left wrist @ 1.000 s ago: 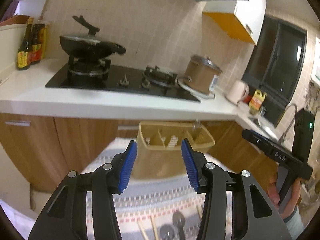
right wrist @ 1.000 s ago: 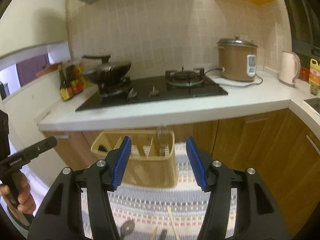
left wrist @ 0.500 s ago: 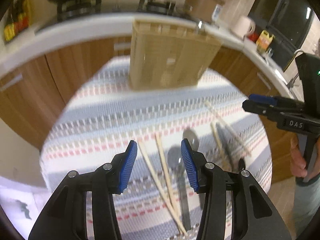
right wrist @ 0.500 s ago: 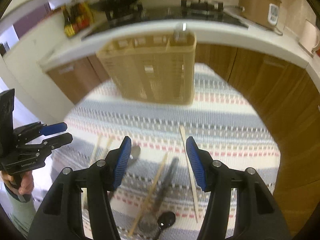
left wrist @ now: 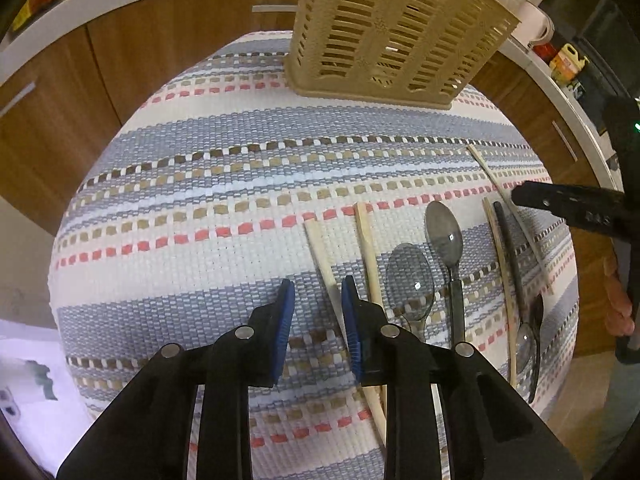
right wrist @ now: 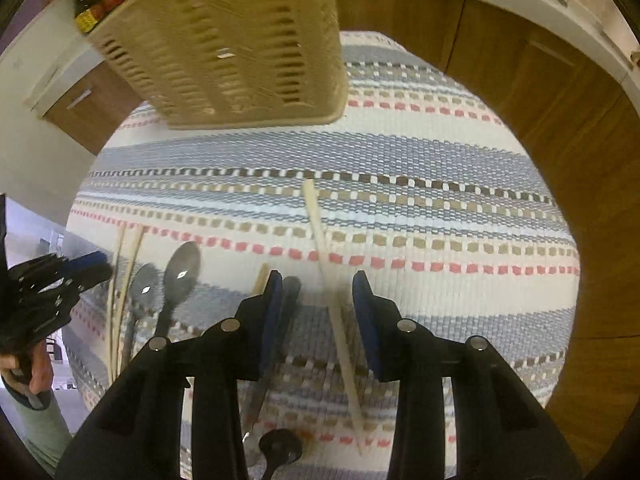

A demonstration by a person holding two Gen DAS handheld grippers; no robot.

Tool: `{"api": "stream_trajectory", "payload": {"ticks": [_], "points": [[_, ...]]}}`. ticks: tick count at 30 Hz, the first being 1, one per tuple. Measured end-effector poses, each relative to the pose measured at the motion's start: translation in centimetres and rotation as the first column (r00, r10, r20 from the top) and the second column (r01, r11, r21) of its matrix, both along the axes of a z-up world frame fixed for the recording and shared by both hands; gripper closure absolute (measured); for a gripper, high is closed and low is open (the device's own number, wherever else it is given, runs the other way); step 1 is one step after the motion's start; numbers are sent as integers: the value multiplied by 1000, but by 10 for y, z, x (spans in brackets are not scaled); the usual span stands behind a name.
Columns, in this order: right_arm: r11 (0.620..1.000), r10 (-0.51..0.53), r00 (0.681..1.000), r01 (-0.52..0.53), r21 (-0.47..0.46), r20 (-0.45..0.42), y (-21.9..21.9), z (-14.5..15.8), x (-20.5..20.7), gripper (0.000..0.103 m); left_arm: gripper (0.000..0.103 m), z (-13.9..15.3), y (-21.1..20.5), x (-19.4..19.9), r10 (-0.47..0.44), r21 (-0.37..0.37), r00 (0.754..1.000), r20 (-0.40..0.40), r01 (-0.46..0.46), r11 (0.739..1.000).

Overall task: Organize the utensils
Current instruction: 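Lower both tools back toward the wooden chopsticks on the cloth, then close the left gripper on one wooden chopstick while the right grips another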

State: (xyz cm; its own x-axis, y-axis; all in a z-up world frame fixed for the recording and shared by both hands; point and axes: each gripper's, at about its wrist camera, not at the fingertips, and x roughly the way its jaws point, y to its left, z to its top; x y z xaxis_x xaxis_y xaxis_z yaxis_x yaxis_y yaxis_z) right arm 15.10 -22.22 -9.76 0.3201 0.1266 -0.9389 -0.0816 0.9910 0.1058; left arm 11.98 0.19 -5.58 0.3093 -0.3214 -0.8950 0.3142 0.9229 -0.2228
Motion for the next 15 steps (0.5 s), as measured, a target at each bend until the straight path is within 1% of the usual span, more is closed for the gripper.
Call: {"api": "stream_trajectory", "payload": {"ticks": [2, 4, 6, 7, 9, 10, 11, 13, 14, 15], "points": [[1000, 5, 1000, -5, -7, -12, 2, -5, 6, 73, 81, 1, -4, 1, -11, 17, 1000, 0, 11, 1000], [999, 13, 1000, -14, -38, -24, 7, -11, 12, 77, 81, 1, -6, 3, -22, 33, 1000, -1, 22, 999], [998, 23, 1000, -24, -62, -17, 11, -13, 18, 78, 81, 2, -15, 3, -29, 47, 1000, 0, 29, 998], [997, 29, 999, -31, -68, -19, 13, -13, 20, 83, 81, 2, -17, 4, -34, 58, 999, 2, 34, 998], [996, 41, 999, -43, -74, -28, 17, -14, 22, 88, 81, 2, -23, 4, -40, 78, 999, 6, 40, 996], [994, 48, 999, -50, -98, -25, 20, -15, 23, 91, 81, 2, -26, 3, -45, 97, 999, 14, 43, 994], [993, 53, 998, -55, -105, -24, 18, -14, 23, 91, 82, 2, -28, 3, -47, 112, 999, 22, 44, 993], [993, 49, 999, -51, -104, -22, 19, -16, 25, 95, 89, 2, -33, 0, -49, 145, 998, 41, 43, 989], [994, 43, 999, -45, -96, -21, 17, -16, 26, 96, 97, 2, -35, 0, -50, 150, 998, 47, 43, 988], [995, 37, 999, -39, -89, -19, 16, -17, 26, 98, 98, 1, -37, 0, -47, 155, 998, 51, 39, 987]]}}
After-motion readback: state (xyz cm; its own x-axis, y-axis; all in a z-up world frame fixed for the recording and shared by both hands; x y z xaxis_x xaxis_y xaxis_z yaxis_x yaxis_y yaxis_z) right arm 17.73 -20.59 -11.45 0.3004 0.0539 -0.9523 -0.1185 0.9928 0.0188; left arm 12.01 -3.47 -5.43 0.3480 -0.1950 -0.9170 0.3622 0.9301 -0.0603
